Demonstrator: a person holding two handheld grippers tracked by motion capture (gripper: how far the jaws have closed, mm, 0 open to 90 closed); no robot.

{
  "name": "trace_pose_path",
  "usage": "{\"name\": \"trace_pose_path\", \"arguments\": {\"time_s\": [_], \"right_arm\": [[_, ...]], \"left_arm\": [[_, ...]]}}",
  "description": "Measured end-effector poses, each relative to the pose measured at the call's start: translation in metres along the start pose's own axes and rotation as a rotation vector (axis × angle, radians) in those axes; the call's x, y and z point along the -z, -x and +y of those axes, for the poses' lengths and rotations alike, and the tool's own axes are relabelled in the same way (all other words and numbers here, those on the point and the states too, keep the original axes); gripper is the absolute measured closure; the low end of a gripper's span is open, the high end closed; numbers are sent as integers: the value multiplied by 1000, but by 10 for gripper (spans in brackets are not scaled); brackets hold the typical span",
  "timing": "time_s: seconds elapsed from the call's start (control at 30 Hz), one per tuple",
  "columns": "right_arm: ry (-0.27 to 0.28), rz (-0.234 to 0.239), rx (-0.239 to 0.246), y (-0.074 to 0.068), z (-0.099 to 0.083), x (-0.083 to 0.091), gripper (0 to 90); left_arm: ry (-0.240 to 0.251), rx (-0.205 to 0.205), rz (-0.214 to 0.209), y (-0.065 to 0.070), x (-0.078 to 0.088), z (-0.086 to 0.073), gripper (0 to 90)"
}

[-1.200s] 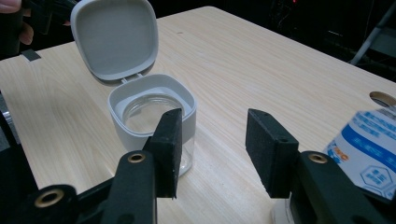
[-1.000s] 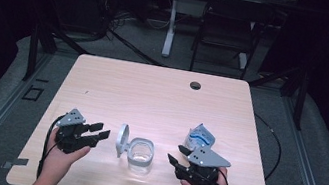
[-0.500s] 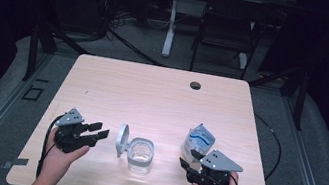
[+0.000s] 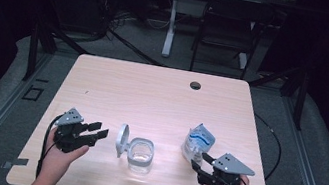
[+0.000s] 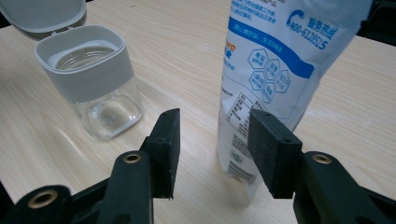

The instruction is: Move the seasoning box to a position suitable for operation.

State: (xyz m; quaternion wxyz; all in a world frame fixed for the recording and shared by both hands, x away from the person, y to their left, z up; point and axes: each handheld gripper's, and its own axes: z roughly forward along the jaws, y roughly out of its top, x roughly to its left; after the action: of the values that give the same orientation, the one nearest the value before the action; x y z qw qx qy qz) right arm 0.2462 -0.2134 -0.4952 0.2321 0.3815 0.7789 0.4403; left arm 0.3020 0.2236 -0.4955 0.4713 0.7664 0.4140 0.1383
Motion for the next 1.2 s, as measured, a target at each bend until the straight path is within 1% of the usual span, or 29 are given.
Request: {"name": "trace_pose_path", "arguments": {"time_s": [0.07,0.23,0.33,0.4,0.43,0.5,0.53,0.57,0.7,0.8,0.83,0.87,0.93,1.07,1.2], "right_arm": [[5,-2,-10,1,-1,-1,542],[5,-11,-15,3,-3,-1,540],[-1,-20,-17,6,-5,-1,536],[-7,-29,-20,8,-7,-1,535],[-8,-32,-21,8,-7,-1,535],[-7,-33,-25,9,-8,-1,534],[-11,-44,-23,10,-9,-2,531],[-11,-43,-25,11,-10,-3,529],[-19,-53,-25,12,-12,-4,521],[-28,-68,-26,14,-15,-7,502],[-34,-72,-24,15,-15,-8,495],[-30,-73,-25,15,-16,-9,488],[-35,-75,-28,17,-17,-10,479],[-37,-77,-38,19,-18,-11,456],[-41,-75,-44,22,-20,-17,435]], "left_arm": [[-5,-4,1,-1,0,0,575],[-4,5,-1,-2,1,0,576],[-3,4,3,-1,1,-1,574],[-13,-2,1,-2,1,-1,571],[-2,5,5,-2,0,-1,572],[-3,6,2,-3,0,-1,572],[0,11,4,-3,0,-2,571],[3,10,6,-3,0,-2,571],[-4,9,5,-4,0,-2,570],[-5,14,5,-5,0,-3,570],[-14,17,4,-5,0,-3,570],[-13,17,5,-5,0,-3,570],[-5,21,9,-5,0,-3,570],[-4,20,11,-6,0,-4,569],[-3,18,14,-6,-1,-4,565]]}}
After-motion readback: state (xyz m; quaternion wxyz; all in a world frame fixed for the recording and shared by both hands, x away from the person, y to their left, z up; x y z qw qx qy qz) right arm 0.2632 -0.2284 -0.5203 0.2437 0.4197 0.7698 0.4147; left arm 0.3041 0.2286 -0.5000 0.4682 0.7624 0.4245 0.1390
